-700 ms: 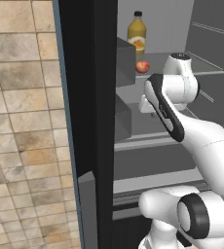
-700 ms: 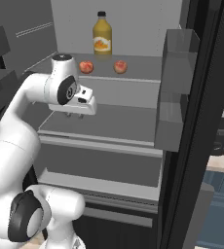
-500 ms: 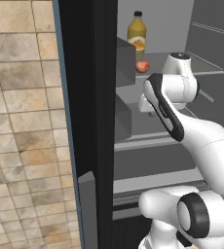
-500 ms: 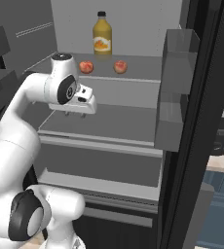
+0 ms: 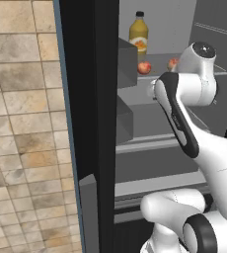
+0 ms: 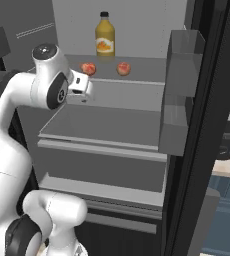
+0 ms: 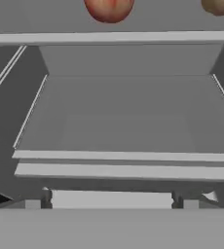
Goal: Pick the two peachs from the fridge and place them on the plate next to the blender to make a fruit smoothie.
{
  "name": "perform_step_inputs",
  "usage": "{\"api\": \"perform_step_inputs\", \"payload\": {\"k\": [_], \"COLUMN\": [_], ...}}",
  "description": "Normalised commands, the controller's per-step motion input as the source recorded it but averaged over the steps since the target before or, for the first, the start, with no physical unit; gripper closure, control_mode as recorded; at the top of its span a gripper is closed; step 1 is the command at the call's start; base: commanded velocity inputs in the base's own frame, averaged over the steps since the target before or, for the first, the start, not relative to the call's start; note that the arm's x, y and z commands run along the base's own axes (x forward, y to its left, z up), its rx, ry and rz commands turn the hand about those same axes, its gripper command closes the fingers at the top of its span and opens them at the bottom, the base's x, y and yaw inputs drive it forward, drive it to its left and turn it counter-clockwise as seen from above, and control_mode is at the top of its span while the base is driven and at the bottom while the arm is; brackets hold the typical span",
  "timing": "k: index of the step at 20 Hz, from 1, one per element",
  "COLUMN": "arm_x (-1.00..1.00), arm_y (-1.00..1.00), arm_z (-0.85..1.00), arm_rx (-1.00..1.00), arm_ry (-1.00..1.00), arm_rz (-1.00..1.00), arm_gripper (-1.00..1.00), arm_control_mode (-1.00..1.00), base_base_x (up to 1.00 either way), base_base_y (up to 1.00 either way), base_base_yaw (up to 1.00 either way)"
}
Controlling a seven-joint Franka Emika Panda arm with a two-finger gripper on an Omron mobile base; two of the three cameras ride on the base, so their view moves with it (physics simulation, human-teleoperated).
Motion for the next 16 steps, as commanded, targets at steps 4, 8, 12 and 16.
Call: {"api": "perform_step_inputs", "payload": {"k": [4,8,12,16], "arm_x": [0.01,0.23,0.58,0.74], "arm_y": [0.00,0.00,0.00,0.00], "arm_z": [0.98,0.75,0.09,-0.05], "arm_rx": [0.00,0.00,0.00,0.00], "arm_ry": [-0.24,-0.07,0.00,0.00], "arm_rz": [0.00,0.00,0.00,0.00], "arm_gripper": [-1.00,-1.00,-1.00,-1.00], "arm_control_mode": [-1.00,-1.00,-1.00,-1.00], "base_base_x": [0.00,0.00,0.00,0.00], "base_base_y": [0.00,0.00,0.00,0.00], "base_base_yaw": [0.00,0.00,0.00,0.00]}}
